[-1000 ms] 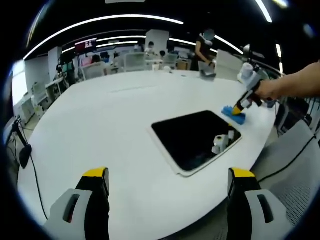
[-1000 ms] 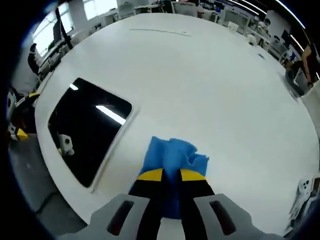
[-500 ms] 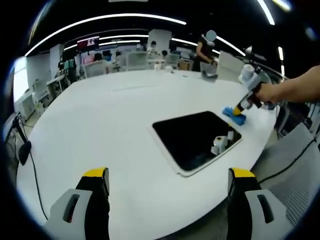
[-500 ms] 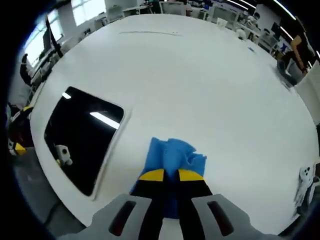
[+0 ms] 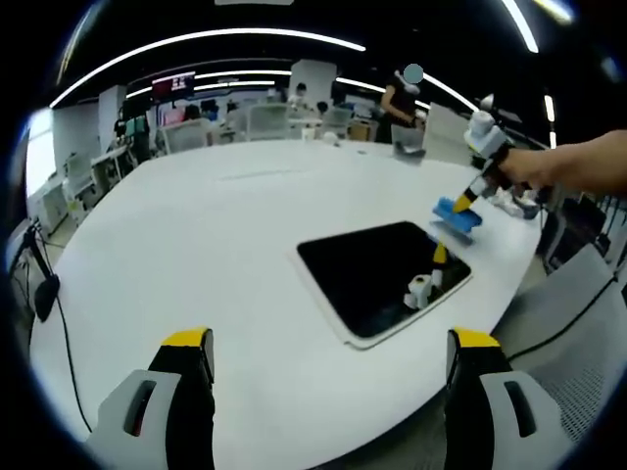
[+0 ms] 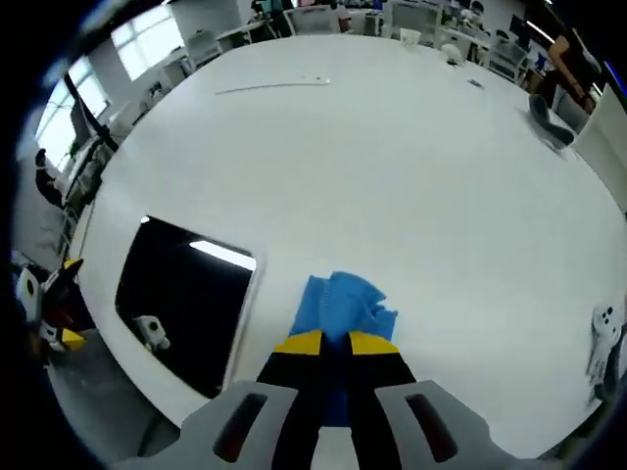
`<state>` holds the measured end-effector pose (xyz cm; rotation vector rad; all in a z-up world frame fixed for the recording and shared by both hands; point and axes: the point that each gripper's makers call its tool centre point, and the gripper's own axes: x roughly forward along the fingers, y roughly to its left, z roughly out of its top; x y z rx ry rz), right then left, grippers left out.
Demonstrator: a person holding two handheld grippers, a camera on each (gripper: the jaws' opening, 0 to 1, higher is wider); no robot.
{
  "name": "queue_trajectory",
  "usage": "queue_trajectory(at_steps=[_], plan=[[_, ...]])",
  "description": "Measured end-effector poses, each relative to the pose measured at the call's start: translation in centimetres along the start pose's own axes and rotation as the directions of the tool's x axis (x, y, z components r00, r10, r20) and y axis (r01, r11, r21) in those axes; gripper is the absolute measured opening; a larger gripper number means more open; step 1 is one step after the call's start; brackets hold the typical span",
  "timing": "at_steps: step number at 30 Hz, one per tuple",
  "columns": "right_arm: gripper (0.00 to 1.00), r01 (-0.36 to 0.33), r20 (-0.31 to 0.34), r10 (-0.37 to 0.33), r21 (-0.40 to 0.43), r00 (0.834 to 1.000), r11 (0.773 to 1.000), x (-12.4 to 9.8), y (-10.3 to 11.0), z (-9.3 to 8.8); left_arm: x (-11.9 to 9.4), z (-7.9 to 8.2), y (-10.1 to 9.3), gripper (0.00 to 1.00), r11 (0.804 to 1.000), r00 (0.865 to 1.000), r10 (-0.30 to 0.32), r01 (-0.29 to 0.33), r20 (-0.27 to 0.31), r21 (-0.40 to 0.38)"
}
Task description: Wipe the mirror surface with the cleaning cloth until all visible marks leave the cleaned area.
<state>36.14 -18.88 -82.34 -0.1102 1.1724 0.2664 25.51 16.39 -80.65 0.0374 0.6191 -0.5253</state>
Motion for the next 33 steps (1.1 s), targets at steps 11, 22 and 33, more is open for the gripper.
queue_trajectory(at_steps=[11, 22, 33], plan=[[0.02, -0.022, 0.004, 0.021, 0.029, 1.000, 0.999, -0.2, 1.1, 0.9, 0.0, 0.0, -0.1, 0.99, 1.000, 1.000, -0.006, 0.006, 0.003, -0.009], [0.02, -0.034, 0.021, 0.033, 0.052, 0.999, 0.998, 1.1, 2.3, 2.3, 0.0, 0.0, -0.2, 0.99, 1.000, 1.000, -0.009, 0.009, -0.002, -0.013], [0.02, -0.063, 0.012, 0.062, 0.069, 0.998, 0.996, 2.5, 5.1, 2.3, 0.1, -0.1, -0.3, 0.99, 1.000, 1.000, -0.016, 0.016, -0.007, -0.008]])
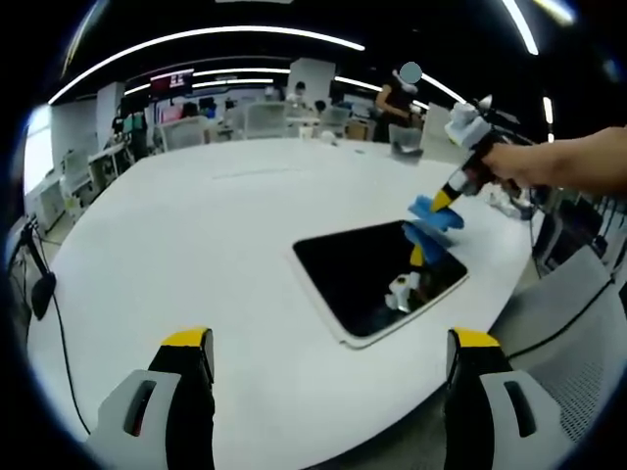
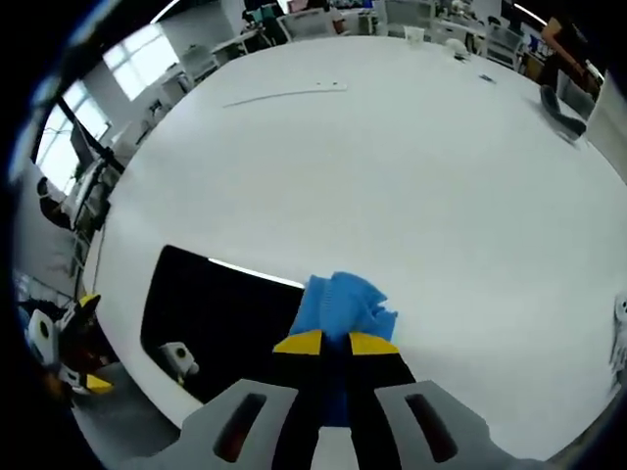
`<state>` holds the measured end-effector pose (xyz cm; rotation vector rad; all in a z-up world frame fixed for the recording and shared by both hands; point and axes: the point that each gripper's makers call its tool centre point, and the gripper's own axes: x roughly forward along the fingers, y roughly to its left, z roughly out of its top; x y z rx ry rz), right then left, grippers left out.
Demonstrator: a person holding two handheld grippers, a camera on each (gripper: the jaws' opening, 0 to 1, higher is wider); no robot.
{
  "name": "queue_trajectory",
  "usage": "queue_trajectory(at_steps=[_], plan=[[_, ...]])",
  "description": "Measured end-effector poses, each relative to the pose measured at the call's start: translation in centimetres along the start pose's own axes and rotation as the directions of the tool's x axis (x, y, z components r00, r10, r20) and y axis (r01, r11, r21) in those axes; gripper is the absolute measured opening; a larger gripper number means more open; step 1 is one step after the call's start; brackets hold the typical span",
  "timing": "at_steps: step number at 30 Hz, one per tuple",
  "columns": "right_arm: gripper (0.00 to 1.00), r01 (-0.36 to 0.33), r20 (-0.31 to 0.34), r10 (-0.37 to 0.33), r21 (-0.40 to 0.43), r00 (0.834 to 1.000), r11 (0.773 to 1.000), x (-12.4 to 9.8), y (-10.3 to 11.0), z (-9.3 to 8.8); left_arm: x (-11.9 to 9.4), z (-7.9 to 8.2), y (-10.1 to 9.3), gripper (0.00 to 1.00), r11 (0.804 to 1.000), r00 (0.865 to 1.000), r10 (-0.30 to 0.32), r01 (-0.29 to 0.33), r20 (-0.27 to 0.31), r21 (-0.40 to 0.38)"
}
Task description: Wipe the mirror surface with the cleaning cloth until all visible marks leave the cleaned area.
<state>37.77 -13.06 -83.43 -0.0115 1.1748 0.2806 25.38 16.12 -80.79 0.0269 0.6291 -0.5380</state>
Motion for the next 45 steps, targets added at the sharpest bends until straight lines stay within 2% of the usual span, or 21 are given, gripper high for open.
queue_trajectory(at_steps=[5, 11, 20, 28, 36, 39, 45], plan=[[0.02, -0.005, -0.004, 0.005, 0.002, 1.000, 1.000, 0.8, 1.0, -0.2, -0.1, 0.1, 0.2, 0.99, 1.000, 1.000, 0.011, -0.011, 0.008, -0.003], [0.02, -0.008, 0.005, 0.008, -0.008, 1.000, 1.000, 1.5, 1.9, 0.4, 0.0, 0.0, 0.0, 0.99, 1.000, 1.000, 0.000, 0.000, 0.004, 0.002], [0.02, -0.017, -0.038, 0.015, -0.038, 0.999, 0.999, 3.0, 4.0, -0.1, 0.0, -0.1, 0.1, 0.99, 1.000, 1.000, 0.002, -0.002, 0.001, -0.006], [0.02, -0.021, -0.036, 0.020, -0.034, 0.999, 0.999, 3.4, 4.6, 0.3, 0.0, -0.2, 0.1, 0.99, 1.000, 1.000, 0.000, 0.000, -0.005, -0.006], [0.02, -0.044, -0.021, 0.044, -0.026, 0.999, 0.999, 3.7, 6.9, 0.5, 0.1, -0.2, 0.0, 0.99, 1.000, 1.000, -0.006, 0.006, -0.006, -0.001], [0.02, -0.057, -0.032, 0.056, -0.035, 0.998, 0.998, 3.8, 8.3, 0.6, 0.1, -0.1, 0.0, 0.99, 1.000, 1.000, -0.007, 0.007, -0.001, 0.010], [0.02, -0.067, -0.049, 0.065, -0.039, 0.997, 0.997, 4.1, 9.5, 1.0, 0.2, -0.2, -0.2, 0.99, 1.000, 1.000, -0.020, 0.020, -0.006, 0.000]])
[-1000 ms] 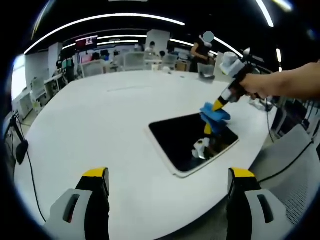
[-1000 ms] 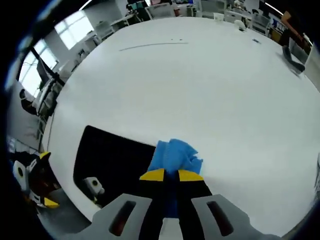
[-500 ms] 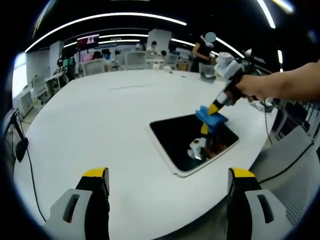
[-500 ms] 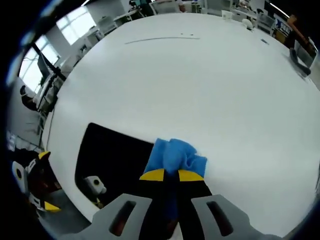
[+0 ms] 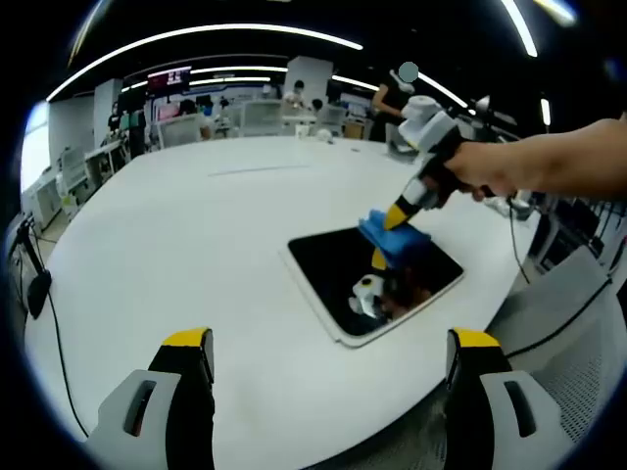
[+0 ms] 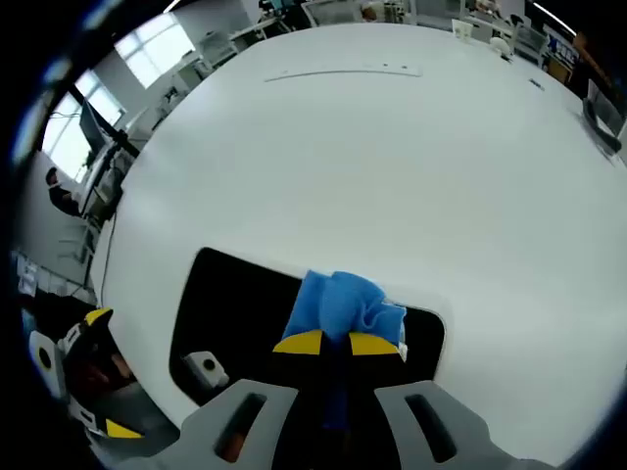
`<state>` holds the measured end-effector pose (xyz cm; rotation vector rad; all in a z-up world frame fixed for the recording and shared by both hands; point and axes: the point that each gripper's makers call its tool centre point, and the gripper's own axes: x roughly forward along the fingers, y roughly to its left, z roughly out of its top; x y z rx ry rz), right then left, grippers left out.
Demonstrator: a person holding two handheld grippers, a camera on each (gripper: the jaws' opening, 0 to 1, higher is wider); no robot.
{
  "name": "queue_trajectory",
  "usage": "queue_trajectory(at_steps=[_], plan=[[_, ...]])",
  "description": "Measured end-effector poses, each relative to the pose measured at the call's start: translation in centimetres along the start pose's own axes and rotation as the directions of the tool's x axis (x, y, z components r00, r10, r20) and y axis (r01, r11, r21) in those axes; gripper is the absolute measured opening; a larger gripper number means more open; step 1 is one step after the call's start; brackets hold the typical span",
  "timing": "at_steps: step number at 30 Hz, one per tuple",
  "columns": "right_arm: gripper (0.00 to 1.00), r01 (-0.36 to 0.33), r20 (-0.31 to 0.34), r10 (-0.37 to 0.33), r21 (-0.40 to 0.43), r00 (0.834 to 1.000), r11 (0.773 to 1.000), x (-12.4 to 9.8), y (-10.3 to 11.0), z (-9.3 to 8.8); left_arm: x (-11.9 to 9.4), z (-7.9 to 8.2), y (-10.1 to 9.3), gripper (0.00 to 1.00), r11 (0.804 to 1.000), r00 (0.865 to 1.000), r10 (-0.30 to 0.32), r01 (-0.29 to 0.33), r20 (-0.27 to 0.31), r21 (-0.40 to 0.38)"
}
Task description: Wipe the mirror surface with the cleaning cloth until all visible marks leave the cleaned area.
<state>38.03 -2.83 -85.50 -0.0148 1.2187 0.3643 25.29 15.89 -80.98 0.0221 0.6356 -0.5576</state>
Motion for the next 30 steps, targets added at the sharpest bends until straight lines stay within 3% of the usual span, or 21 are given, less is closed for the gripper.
queue_trajectory(at_steps=[6, 16, 30], plan=[[0.02, -0.008, -0.008, 0.008, -0.008, 1.000, 1.000, 0.6, 1.2, 0.6, 0.0, 0.0, -0.2, 0.99, 1.000, 1.000, -0.007, 0.007, -0.005, 0.009], [0.02, -0.056, -0.020, 0.056, -0.024, 0.998, 0.998, 1.7, 5.0, 1.6, 0.0, 0.0, -0.1, 0.99, 1.000, 1.000, -0.002, 0.002, -0.002, -0.005], [0.02, -0.053, -0.042, 0.050, -0.079, 0.998, 0.995, 2.4, 7.9, 2.3, 0.2, 0.0, -0.6, 0.99, 1.000, 1.000, -0.028, 0.028, 0.004, -0.013]])
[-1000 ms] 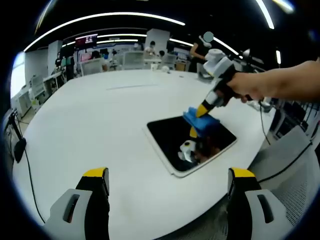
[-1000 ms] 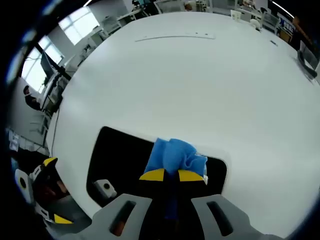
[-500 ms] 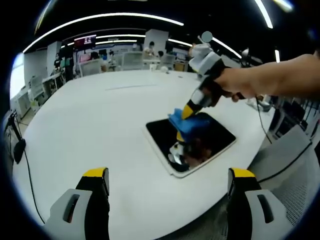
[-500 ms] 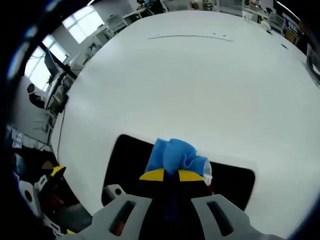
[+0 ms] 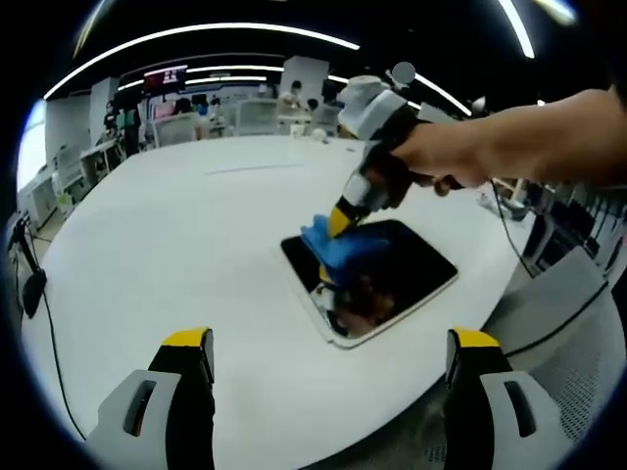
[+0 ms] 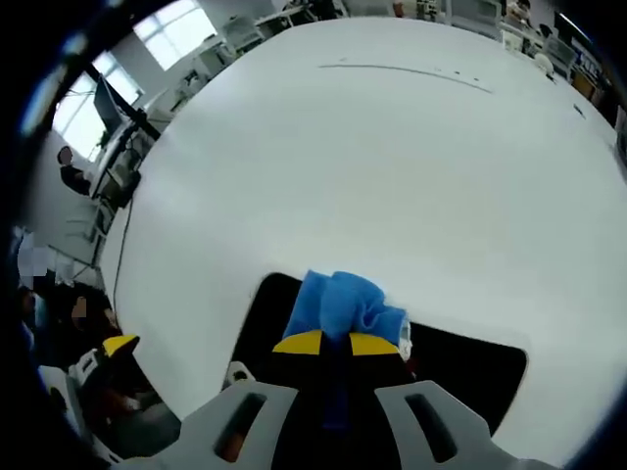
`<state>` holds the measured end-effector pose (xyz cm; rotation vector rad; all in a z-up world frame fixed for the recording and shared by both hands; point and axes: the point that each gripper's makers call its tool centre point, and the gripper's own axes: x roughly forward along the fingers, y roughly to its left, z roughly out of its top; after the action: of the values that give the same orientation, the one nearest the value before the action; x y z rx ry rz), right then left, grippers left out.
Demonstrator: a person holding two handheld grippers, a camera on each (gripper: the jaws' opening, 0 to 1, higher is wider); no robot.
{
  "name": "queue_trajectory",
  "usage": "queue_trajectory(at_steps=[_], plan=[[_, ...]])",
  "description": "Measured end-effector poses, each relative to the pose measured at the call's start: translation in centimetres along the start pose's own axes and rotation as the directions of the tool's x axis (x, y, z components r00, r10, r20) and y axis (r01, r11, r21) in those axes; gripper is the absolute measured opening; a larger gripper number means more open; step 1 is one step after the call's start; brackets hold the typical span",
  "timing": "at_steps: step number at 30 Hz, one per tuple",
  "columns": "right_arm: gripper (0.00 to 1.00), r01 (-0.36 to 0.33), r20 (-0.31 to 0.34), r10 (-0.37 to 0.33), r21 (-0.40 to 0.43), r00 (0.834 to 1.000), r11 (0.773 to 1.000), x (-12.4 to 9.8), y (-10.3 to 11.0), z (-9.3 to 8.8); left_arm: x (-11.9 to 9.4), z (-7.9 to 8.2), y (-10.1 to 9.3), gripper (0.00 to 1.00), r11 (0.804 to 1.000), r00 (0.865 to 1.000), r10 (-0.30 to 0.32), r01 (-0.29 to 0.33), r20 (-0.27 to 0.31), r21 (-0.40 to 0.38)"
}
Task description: Wipe the mirror surface with the cleaning cloth until all visible marks leave the cleaned area.
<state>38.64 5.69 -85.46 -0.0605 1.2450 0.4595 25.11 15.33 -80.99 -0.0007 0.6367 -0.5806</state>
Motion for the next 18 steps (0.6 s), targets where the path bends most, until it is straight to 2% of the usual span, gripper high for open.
queue_trajectory(at_steps=[5, 7, 18], plan=[[0.02, -0.006, -0.006, 0.006, -0.001, 1.000, 1.000, 0.4, 0.4, 0.5, 0.0, -0.2, 0.1, 0.99, 1.000, 1.000, 0.007, -0.007, -0.015, 0.011], [0.02, -0.008, -0.004, 0.008, -0.002, 1.000, 1.000, 0.4, 0.8, 0.6, -0.1, -0.1, 0.3, 0.99, 1.000, 1.000, 0.010, -0.010, -0.002, -0.011], [0.02, -0.024, -0.011, 0.024, -0.021, 1.000, 0.999, 1.2, 2.8, 1.6, -0.1, 0.1, 0.2, 0.99, 1.000, 1.000, 0.011, -0.011, 0.005, -0.002]])
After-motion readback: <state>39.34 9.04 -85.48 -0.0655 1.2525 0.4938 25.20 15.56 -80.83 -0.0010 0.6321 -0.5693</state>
